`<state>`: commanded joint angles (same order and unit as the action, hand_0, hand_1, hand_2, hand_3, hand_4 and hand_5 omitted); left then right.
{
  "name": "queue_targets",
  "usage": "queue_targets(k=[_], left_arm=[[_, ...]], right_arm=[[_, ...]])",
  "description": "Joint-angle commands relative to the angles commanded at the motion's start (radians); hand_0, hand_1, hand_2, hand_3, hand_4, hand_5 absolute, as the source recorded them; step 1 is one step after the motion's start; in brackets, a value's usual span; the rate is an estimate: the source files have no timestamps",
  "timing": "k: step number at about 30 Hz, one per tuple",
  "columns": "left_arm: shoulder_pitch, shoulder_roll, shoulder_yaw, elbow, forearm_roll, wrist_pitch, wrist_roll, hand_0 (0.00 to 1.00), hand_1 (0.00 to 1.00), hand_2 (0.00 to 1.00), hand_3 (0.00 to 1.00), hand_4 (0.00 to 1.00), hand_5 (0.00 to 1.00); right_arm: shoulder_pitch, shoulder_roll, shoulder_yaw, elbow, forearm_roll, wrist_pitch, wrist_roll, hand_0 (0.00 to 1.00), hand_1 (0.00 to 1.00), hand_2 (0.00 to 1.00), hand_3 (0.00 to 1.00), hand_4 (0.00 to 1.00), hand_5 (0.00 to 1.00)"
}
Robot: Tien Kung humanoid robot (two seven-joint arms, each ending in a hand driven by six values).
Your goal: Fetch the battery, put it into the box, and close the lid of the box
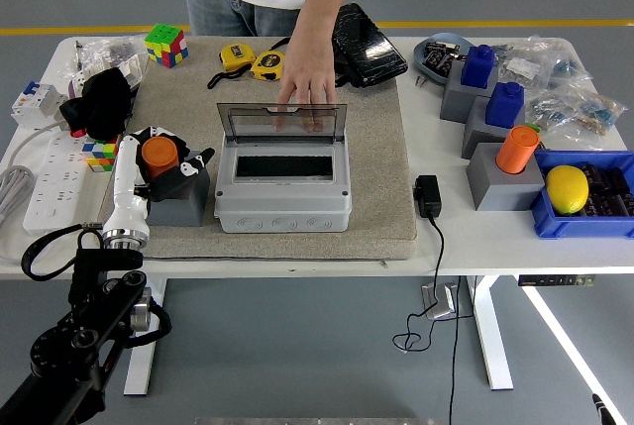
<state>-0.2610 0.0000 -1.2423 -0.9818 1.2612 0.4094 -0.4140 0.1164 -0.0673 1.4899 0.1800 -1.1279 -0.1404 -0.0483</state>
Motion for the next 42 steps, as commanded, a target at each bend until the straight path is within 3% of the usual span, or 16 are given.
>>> queue_targets(k=[28, 29, 34, 35, 40, 41, 42], left_arm=[[-0.014, 0.0, -0.011, -0.003, 0.04, 0.026, 0.014, 0.247, 0.36, 0.279, 0.285, 0.972, 0.304], [-0.015, 0.0, -0.013, -0.004, 0.053, 0.027, 0.02, 0.232, 0.338, 0.276, 0.28, 0.926, 0.154], [-0.016, 0.0, -0.017, -0.007, 0.093, 0.028, 0.04, 0.232, 0.338, 0.276, 0.28, 0.926, 0.154], [-0.016, 0.0, -0.018, -0.008, 0.098, 0.029, 0.042, 0.201, 0.364, 0.296, 0.3, 0.85, 0.002], [-0.021, 0.0, -0.022, -0.014, 0.118, 0.036, 0.051, 0.201, 0.364, 0.296, 0.3, 0.85, 0.002], [-0.021, 0.0, -0.023, -0.014, 0.119, 0.038, 0.051, 0.187, 0.36, 0.293, 0.293, 0.769, 0.002], [-0.022, 0.0, -0.024, -0.014, 0.119, 0.039, 0.051, 0.187, 0.36, 0.293, 0.293, 0.769, 0.002]], right_arm=[[0.0, 0.001, 0.012, 0.0, 0.0, 0.001, 0.004, 0.821, 0.773, 0.758, 0.798, 0.998, 0.998], [0.0, 0.0, 0.012, 0.0, 0.002, 0.001, 0.005, 0.821, 0.773, 0.759, 0.797, 0.998, 0.998], [0.001, 0.001, 0.014, 0.0, 0.002, 0.001, 0.005, 0.821, 0.773, 0.759, 0.797, 0.998, 0.998], [0.001, 0.0, 0.013, 0.0, 0.002, 0.001, 0.005, 0.822, 0.772, 0.759, 0.798, 0.998, 0.998], [0.001, 0.0, 0.013, 0.0, 0.002, 0.001, 0.005, 0.822, 0.772, 0.759, 0.798, 0.998, 0.998], [0.0, 0.0, 0.015, 0.0, 0.001, 0.0, 0.005, 0.821, 0.772, 0.759, 0.798, 0.998, 0.998], [0.0, 0.0, 0.015, 0.0, 0.001, 0.0, 0.005, 0.821, 0.772, 0.759, 0.798, 0.998, 0.998]])
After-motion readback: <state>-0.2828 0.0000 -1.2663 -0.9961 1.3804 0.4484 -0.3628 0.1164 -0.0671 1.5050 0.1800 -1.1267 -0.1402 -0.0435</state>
